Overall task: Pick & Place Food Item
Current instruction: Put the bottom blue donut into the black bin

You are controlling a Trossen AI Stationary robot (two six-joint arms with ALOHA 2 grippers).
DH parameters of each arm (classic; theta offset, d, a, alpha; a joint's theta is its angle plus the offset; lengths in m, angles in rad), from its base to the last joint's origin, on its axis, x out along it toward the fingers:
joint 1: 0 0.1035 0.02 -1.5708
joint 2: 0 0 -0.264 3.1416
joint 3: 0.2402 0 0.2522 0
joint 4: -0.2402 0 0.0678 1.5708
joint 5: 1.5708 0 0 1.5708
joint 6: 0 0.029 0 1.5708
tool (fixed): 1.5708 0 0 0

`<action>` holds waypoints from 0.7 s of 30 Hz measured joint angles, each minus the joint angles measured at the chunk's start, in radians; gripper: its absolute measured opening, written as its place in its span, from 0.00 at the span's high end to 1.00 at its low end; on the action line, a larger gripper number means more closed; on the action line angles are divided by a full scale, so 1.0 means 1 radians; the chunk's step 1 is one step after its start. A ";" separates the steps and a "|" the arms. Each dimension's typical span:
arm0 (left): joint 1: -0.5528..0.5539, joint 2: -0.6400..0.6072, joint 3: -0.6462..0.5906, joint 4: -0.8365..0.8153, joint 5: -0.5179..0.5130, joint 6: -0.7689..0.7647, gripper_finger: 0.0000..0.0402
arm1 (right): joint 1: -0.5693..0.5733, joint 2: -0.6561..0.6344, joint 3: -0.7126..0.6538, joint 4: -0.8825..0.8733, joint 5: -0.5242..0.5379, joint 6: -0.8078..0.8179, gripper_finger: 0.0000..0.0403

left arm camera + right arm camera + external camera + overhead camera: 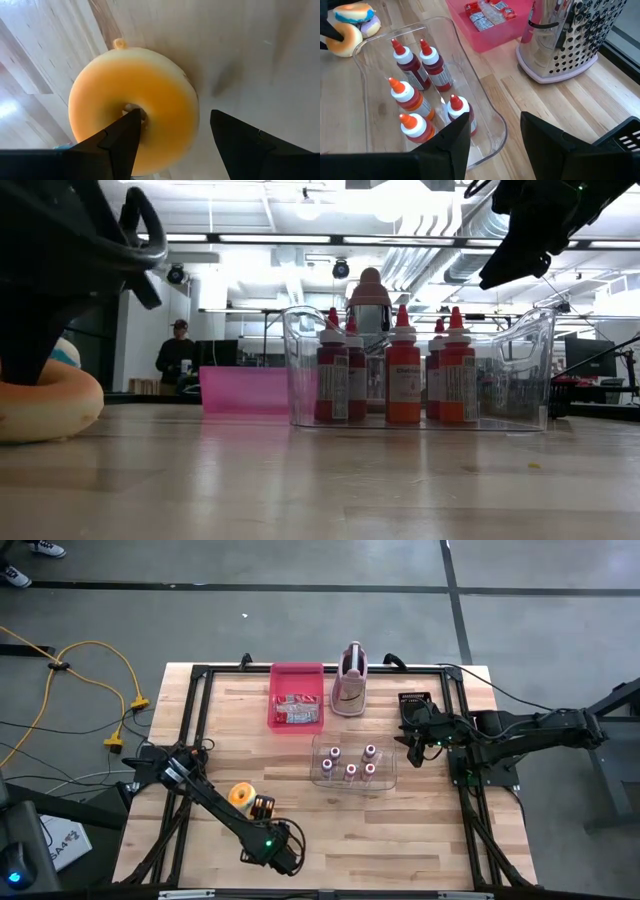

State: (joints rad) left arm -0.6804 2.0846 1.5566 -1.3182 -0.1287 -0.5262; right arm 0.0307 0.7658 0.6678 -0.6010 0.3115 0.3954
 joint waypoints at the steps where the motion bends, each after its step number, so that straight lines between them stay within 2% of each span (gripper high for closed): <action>1: 0.000 0.000 -0.006 0.007 0.000 0.000 0.42 | 0.000 0.000 0.000 0.000 0.000 0.000 0.60; 11: 0.000 0.000 -0.029 0.019 0.000 0.000 0.43 | 0.000 0.000 0.000 0.000 0.000 0.000 0.60; 21: 0.000 0.000 -0.029 0.017 0.000 0.000 0.58 | 0.000 0.000 0.000 0.000 0.000 0.000 0.60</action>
State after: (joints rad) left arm -0.6800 2.0842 1.5272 -1.3014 -0.1287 -0.5262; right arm 0.0307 0.7658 0.6678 -0.6005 0.3115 0.3954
